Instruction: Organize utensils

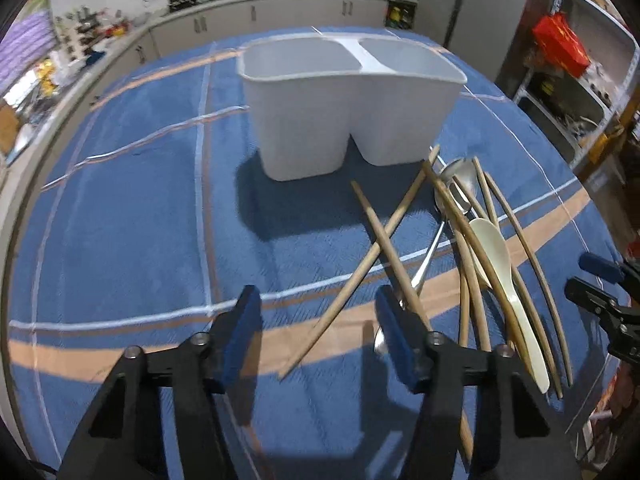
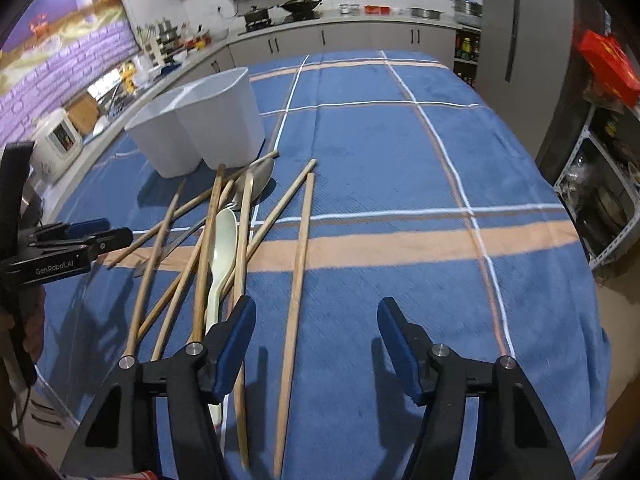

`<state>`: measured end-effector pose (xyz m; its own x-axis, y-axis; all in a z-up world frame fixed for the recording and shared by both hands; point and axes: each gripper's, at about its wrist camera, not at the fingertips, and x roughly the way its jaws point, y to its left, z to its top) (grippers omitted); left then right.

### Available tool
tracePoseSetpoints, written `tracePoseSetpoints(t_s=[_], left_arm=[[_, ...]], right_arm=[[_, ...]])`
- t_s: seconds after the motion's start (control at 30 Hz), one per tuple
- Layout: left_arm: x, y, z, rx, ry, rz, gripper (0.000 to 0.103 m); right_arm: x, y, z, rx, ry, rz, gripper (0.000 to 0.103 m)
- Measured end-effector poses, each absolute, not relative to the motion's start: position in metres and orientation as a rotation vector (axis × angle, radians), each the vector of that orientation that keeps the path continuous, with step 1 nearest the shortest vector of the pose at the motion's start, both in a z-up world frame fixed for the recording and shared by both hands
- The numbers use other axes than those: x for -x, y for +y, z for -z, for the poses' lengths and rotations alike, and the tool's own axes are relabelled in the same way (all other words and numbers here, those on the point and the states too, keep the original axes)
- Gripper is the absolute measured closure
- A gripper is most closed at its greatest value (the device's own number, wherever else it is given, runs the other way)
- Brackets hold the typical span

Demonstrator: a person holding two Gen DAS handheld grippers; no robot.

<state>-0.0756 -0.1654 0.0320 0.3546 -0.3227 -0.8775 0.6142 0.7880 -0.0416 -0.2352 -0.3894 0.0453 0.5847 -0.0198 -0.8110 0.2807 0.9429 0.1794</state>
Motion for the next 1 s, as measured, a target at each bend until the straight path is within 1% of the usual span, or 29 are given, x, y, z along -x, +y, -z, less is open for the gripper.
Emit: tracePoseSetpoints(t_s=[0.1,0.17,0.23,0.3,0.33,0.37,0.4,0.47,0.5,0.53,0.57,0.6,0.63,0.83,1.0], left_arm=[[0.072,-0.176,-0.021,-0.354,1.06,0.684,0.046],[0.071,-0.18,-0.015,-0.374,1.077,0.715,0.046],[0.074,-0.183,-0.014,-0.409,1.056,0.729,0.047],[0.073,-0.185,-0.016,-0.416,1.054,0.746,0.054],[0.072,-0.185,-0.017,-0.412,1.057,0.75,0.064],[0.071,-0.186,-0.018,-0.415,1.056,0.743,0.081],[0.069,-0.186,-0.019,-0.42,1.056,0.733,0.091],[0.067,-0.186,-0.021,-0.394,1.08,0.732,0.092],[0.069,-0.185,-0.021,-0.381,1.085,0.731,0.092],[0.071,-0.184,-0.021,-0.376,1.086,0.724,0.092],[0.072,-0.183,-0.022,-0.372,1.09,0.719,0.092],[0.072,-0.182,-0.022,-0.362,1.097,0.716,0.092],[0.073,-0.181,-0.022,-0.341,1.113,0.715,0.093],[0.092,-0.155,-0.022,-0.244,1.173,0.688,0.094],[0.122,-0.11,-0.021,-0.16,1.221,0.646,0.097]], right_arm=[[0.221,-0.388,-0.041,-0.287,0.956,0.171,0.036],[0.211,-0.387,-0.037,-0.264,0.98,0.172,0.039],[0.204,-0.385,-0.034,-0.248,0.995,0.177,0.044],[0.198,-0.384,-0.029,-0.24,1.011,0.183,0.047],[0.196,-0.384,-0.028,-0.237,1.018,0.189,0.048],[0.194,-0.384,-0.027,-0.229,1.018,0.198,0.049],[0.193,-0.385,-0.027,-0.225,1.019,0.201,0.05],[0.188,-0.383,-0.027,-0.205,1.026,0.215,0.055],[0.185,-0.382,-0.026,-0.189,1.03,0.223,0.062],[0.182,-0.38,-0.027,-0.167,1.033,0.233,0.074],[0.18,-0.378,-0.027,-0.16,1.032,0.23,0.08],[0.178,-0.378,-0.028,-0.16,1.034,0.234,0.092],[0.177,-0.378,-0.028,-0.159,1.039,0.24,0.095],[0.198,-0.384,-0.029,-0.207,1.062,0.228,0.096],[0.239,-0.391,-0.03,-0.248,1.082,0.233,0.096]])
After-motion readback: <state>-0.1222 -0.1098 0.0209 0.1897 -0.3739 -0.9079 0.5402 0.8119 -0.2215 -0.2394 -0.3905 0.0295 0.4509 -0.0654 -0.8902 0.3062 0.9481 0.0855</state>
